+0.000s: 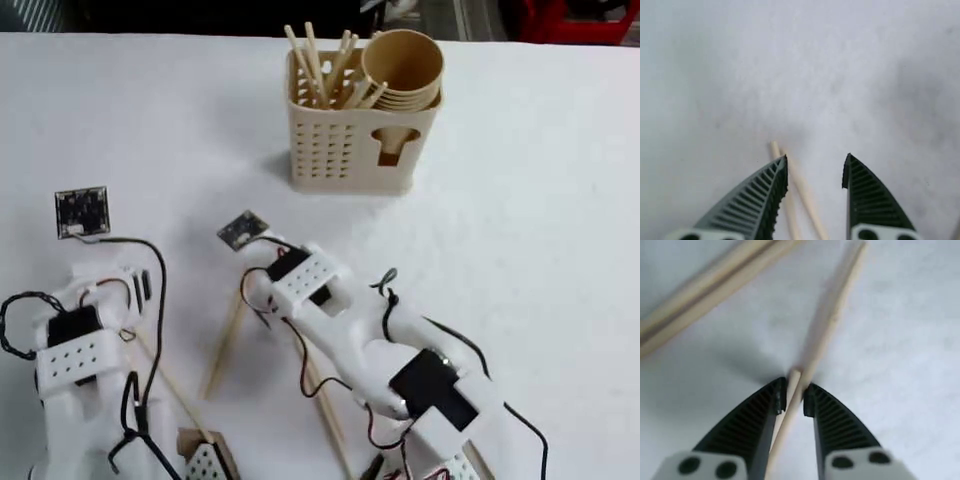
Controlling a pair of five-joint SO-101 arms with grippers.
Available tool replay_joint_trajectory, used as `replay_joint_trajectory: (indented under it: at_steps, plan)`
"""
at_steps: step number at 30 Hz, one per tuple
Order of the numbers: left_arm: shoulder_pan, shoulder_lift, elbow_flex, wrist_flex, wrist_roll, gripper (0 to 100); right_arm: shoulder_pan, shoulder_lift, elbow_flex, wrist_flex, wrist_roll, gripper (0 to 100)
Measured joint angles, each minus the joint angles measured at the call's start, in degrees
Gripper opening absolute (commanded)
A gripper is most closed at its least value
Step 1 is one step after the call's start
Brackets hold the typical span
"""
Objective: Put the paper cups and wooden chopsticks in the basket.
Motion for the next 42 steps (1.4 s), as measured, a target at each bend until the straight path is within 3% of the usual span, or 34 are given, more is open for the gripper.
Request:
replay_joint_trajectory:
  at_steps: [17, 26, 42]
  plan:
    - [0.00, 0.00, 0.35, -1.05, 0.00, 19, 1.14, -7.82, -0.70, 6.51, 0.00, 1.8]
    - [0.00, 0.00, 0.35, -1.05, 0.00, 19, 5.10, -18.02, -10.90, 14.33, 0.00, 1.8]
    - [0.00, 0.00, 0.35, -1.05, 0.00, 19, 6.77, -23.21, -31.38, 15.47, 0.00, 1.8]
